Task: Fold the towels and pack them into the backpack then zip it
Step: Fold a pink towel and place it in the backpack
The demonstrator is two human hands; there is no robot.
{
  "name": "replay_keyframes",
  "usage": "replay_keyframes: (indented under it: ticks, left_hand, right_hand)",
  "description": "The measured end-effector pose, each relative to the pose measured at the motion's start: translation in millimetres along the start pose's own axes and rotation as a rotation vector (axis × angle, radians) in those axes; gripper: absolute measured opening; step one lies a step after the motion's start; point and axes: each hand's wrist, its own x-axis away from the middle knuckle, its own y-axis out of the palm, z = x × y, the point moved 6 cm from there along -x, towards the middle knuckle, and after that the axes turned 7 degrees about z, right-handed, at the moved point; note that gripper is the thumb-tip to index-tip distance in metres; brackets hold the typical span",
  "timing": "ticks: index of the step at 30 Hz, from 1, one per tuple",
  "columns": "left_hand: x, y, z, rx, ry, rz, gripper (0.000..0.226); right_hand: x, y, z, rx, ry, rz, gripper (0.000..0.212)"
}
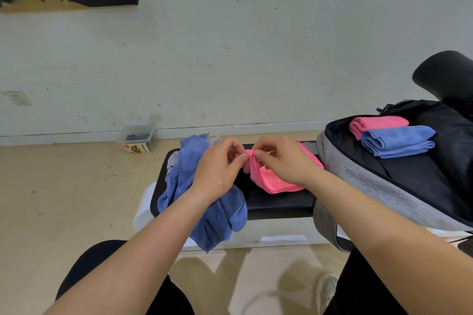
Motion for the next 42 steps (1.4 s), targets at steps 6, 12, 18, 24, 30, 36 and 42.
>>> replay_keyframes:
  ticks: [6,12,18,24,30,36,42]
  left_hand:
    - [-2.0,-2.4,0.8,0.021,-0.012,0.055,0.011]
    - [-7.5,-3.2,7.8,-0.024,0.035,0.067,0.009]
    - [-20.0,-18.7,4.4,-0.465,0.187,0.035,0.024]
    - [-48.7,-52.8,28.1,-0.291,0.150,0.062,0.008]
    - [-76.8,-72.4,99.3,-0.034,0.132,0.194,0.014]
    - [-71.4,-64.4,123.0,-0.040,0.121,0.232,0.017]
    - [-66.2,-61.8,114.9,-0.104,0.126,0.225,0.021]
  right_hand:
    - [5.0,-4.4,-8.8,-0.024,-0.014,0.018,0.011]
    - [-0.6,-10.3,-10.3,-0.028,-0.035,-0.003,0.012]
    - [-14.4,-39.4,-31.1,-0.003,-0.103,0.009,0.013]
    - [-33.6,-92.7,-41.1,0.044,-0.037,0.095,0.010]
    - [-40.5,-145.2,-75.6,0.128,-0.034,0.399,0.011]
    - [-29.3,-150.0,-91.3,0.145,0.033,0.448,0.013]
    - [-17.5,-140.4,-82.6,0.066,0.146,0.303,0.016]
